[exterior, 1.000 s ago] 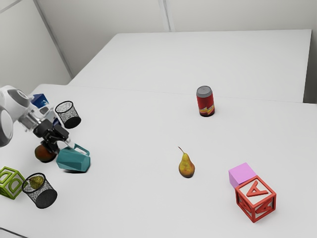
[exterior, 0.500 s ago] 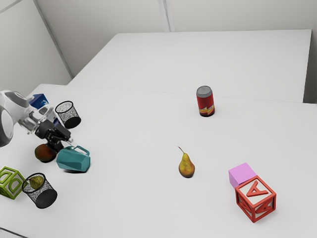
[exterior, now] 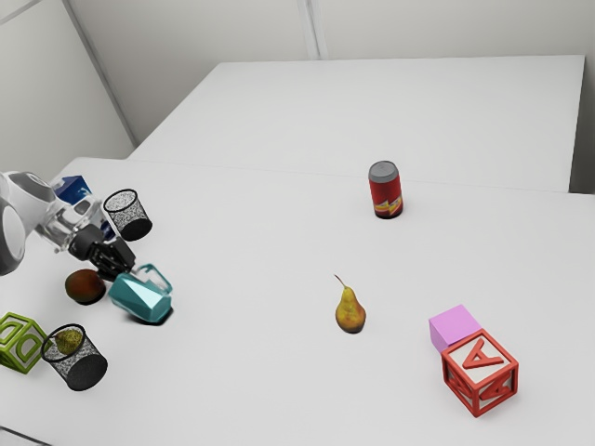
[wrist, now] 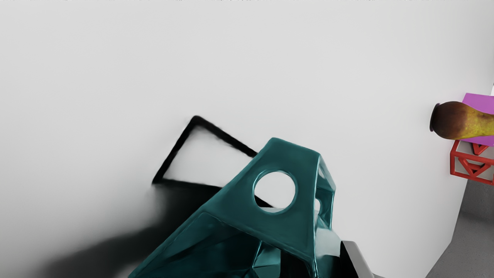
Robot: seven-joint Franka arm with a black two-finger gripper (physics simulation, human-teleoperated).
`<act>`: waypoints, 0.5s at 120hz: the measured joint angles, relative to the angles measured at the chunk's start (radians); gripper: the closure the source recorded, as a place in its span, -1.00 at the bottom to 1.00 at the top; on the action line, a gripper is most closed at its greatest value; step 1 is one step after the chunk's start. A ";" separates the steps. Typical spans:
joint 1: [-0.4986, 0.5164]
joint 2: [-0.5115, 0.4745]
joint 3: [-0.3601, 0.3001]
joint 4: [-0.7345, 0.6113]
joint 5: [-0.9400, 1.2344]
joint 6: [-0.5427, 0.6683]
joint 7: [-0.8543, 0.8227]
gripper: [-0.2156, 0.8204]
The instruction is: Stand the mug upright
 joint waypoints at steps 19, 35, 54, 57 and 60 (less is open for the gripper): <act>0.000 -0.009 0.000 -0.007 -0.021 -0.015 0.001 0.86; -0.004 -0.022 0.000 -0.018 -0.031 -0.027 0.001 0.91; -0.009 -0.044 0.000 -0.029 -0.034 -0.034 -0.001 0.93; -0.010 -0.047 0.000 -0.030 -0.033 -0.035 -0.002 0.93; -0.010 -0.050 0.000 -0.033 -0.033 -0.035 -0.004 0.93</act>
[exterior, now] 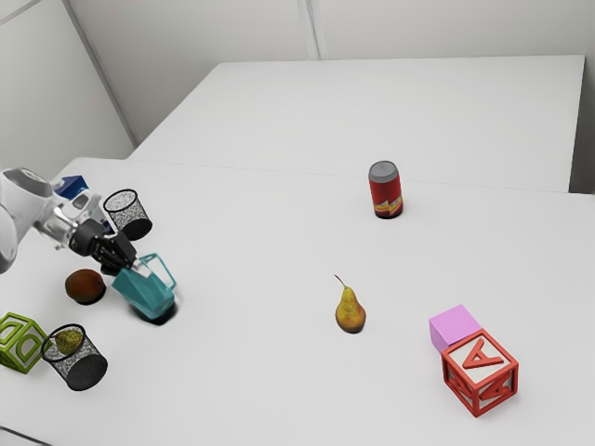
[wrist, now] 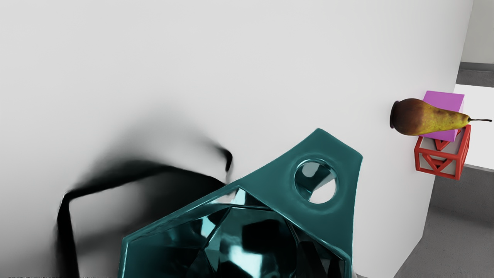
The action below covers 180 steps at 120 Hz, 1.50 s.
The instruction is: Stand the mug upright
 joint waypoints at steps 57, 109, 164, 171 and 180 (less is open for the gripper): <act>-0.088 -0.100 0.003 -0.010 0.082 0.060 -0.076 0.93; -0.327 -0.232 0.027 -0.141 0.319 0.320 -0.389 0.93; -0.537 -0.293 0.052 -0.204 0.585 0.539 -0.847 0.93; -0.552 -0.297 0.052 -0.219 0.596 0.571 -0.895 0.93; -0.579 -0.298 0.063 -0.227 0.610 0.605 -0.954 0.93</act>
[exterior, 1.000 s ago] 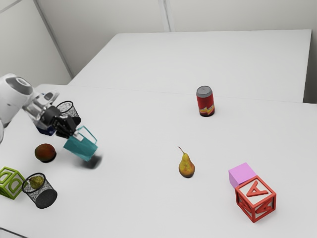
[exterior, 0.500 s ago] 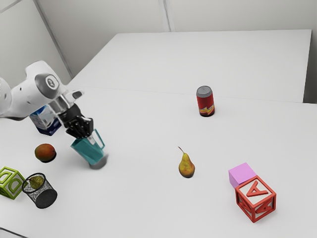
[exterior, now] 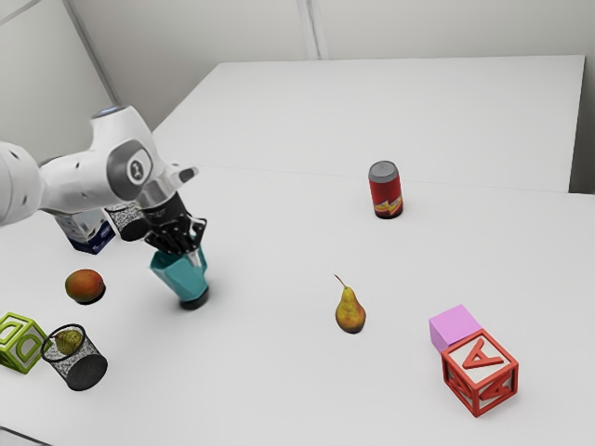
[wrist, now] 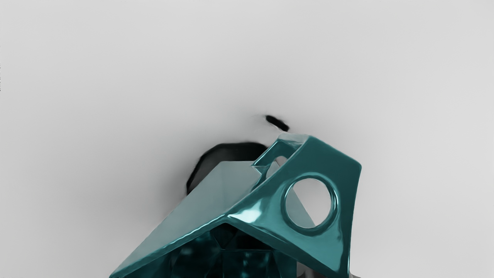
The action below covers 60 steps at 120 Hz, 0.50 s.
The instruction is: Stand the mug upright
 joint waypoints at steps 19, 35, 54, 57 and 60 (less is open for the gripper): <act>-0.034 0.002 0.006 -0.006 0.026 0.049 -0.113 0.93; -0.045 0.003 0.008 -0.012 0.050 0.069 -0.194 0.93; -0.050 0.007 0.009 -0.009 0.070 0.074 -0.272 0.93; -0.051 0.008 0.010 -0.008 0.071 0.072 -0.282 0.93; -0.050 0.009 0.010 -0.007 0.072 0.071 -0.292 0.93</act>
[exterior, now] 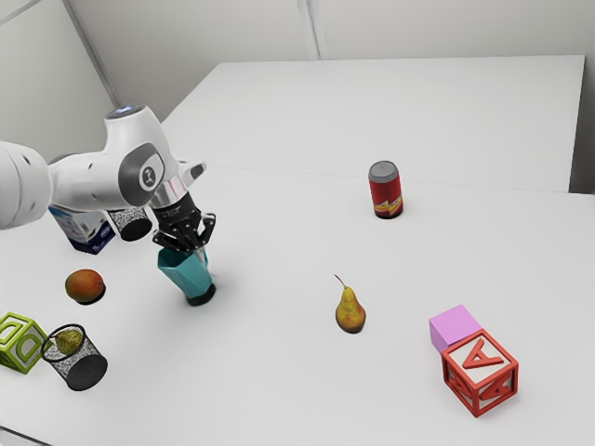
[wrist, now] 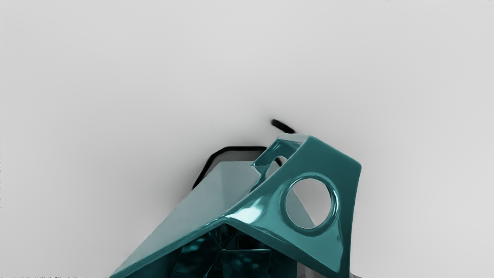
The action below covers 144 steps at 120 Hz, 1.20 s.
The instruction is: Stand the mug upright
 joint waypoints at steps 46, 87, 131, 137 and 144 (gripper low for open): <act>0.005 0.064 -0.001 0.022 0.003 -0.011 -0.107 0.93; 0.000 0.068 -0.001 0.029 0.001 -0.011 -0.147 0.04; -0.008 0.069 -0.001 0.077 0.003 -0.011 -0.159 -0.47; -0.008 0.068 -0.001 0.084 0.003 -0.011 -0.159 -0.50; -0.009 0.067 -0.001 0.092 0.003 -0.012 -0.159 -0.52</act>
